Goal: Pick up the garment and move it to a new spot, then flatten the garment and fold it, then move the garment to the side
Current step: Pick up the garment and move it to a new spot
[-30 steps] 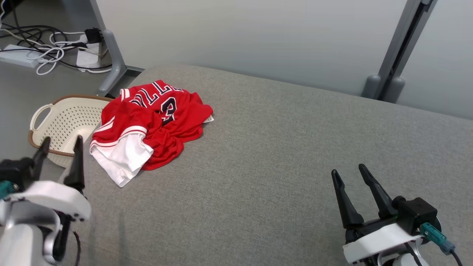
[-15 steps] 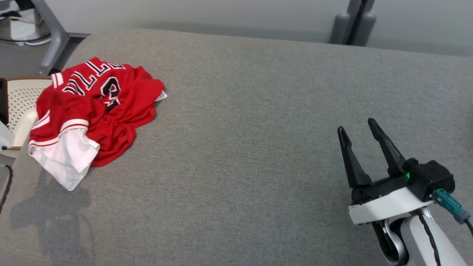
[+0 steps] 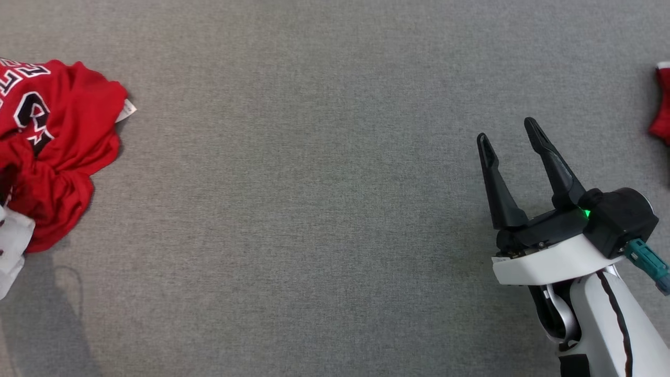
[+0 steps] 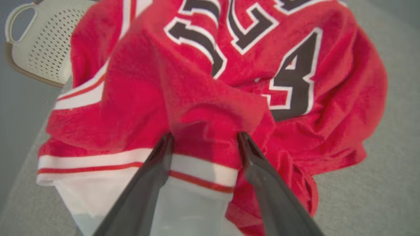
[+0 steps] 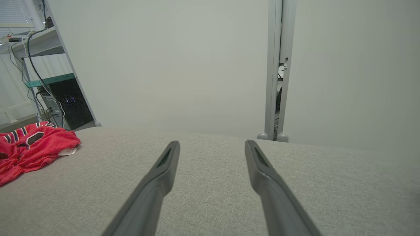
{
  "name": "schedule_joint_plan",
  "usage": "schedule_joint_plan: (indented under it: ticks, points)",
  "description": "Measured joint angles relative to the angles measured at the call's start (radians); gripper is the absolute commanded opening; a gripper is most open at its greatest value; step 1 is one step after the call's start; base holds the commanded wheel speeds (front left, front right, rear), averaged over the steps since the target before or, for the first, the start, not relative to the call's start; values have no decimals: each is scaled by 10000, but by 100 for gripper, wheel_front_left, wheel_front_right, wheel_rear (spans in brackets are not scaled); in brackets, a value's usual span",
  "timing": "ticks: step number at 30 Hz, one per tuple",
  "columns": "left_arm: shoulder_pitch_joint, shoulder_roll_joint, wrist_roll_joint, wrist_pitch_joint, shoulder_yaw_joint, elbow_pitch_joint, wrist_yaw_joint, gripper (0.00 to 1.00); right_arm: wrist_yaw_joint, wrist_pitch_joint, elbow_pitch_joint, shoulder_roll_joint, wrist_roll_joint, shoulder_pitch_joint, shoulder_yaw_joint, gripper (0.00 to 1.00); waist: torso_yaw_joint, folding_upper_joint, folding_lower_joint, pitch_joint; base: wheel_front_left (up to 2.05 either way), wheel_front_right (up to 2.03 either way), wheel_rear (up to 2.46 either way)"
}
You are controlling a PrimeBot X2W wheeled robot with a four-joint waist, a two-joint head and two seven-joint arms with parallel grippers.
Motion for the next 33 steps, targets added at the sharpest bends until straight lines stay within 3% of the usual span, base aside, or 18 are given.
schedule_joint_plan:
  ticks: [8,10,12,22,33]
  points:
    - [80,267,-888,903,-955,272,0,100,0,0,-29,15,-31,-34,-148,100,-321,0,0,345,0,0,0]
    - [88,307,-1018,669,-1122,217,0,58,0,0,-13,38,-42,-35,-142,100,-293,0,0,318,0,0,0]
    - [86,360,-1112,416,-1327,127,0,0,0,0,12,54,-42,-44,-113,100,-259,0,0,251,0,0,0]
    - [62,1001,-1361,-399,-2665,-554,0,0,0,0,378,242,167,117,40,100,-226,0,0,-750,0,0,0]
    - [-447,1870,-1344,-405,-4755,-3340,0,0,0,0,669,527,608,882,42,100,-664,0,0,-2783,0,0,0]
